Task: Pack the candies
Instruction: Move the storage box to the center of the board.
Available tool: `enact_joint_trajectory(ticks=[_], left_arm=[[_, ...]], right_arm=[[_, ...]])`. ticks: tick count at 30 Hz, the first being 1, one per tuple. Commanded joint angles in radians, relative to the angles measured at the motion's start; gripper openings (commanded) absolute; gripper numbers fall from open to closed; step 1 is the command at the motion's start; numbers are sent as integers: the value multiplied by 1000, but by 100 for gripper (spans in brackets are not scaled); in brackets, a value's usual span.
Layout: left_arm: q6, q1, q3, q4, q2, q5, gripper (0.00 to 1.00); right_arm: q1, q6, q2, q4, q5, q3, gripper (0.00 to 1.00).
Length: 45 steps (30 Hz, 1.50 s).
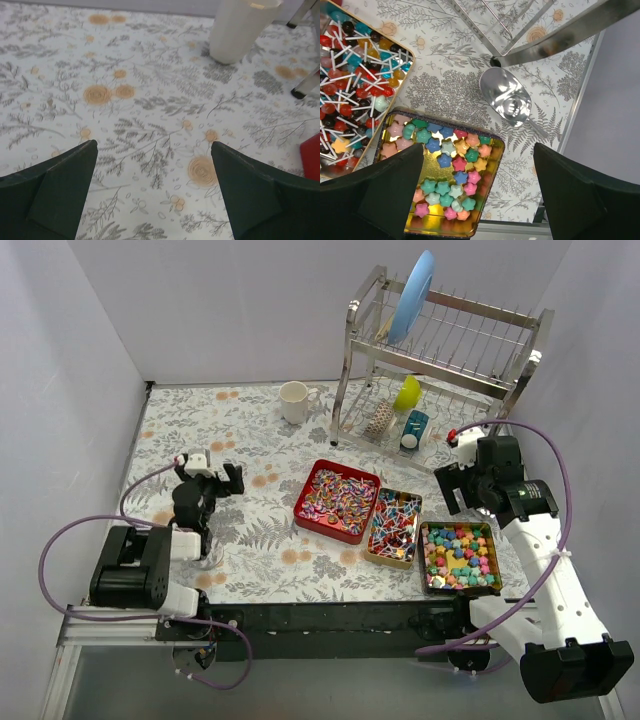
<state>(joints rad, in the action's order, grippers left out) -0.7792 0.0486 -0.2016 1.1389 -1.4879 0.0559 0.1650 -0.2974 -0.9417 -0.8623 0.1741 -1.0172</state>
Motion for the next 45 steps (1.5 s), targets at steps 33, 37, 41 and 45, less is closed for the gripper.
enact_joint_trajectory(ticks=[33, 37, 41, 45], left_arm=[[-6, 778, -1177, -1584, -228, 429, 0], [-81, 826, -1197, -1524, -293, 352, 0], [-137, 870, -1226, -1499, -333, 274, 0], [-163, 908, -1282, -1498, -382, 271, 0]], right_arm=[[-102, 265, -29, 98, -111, -129, 91], [-133, 277, 6, 82, -137, -94, 90], [-153, 290, 37, 80, -166, -57, 90], [-182, 290, 60, 97, -205, -21, 89]])
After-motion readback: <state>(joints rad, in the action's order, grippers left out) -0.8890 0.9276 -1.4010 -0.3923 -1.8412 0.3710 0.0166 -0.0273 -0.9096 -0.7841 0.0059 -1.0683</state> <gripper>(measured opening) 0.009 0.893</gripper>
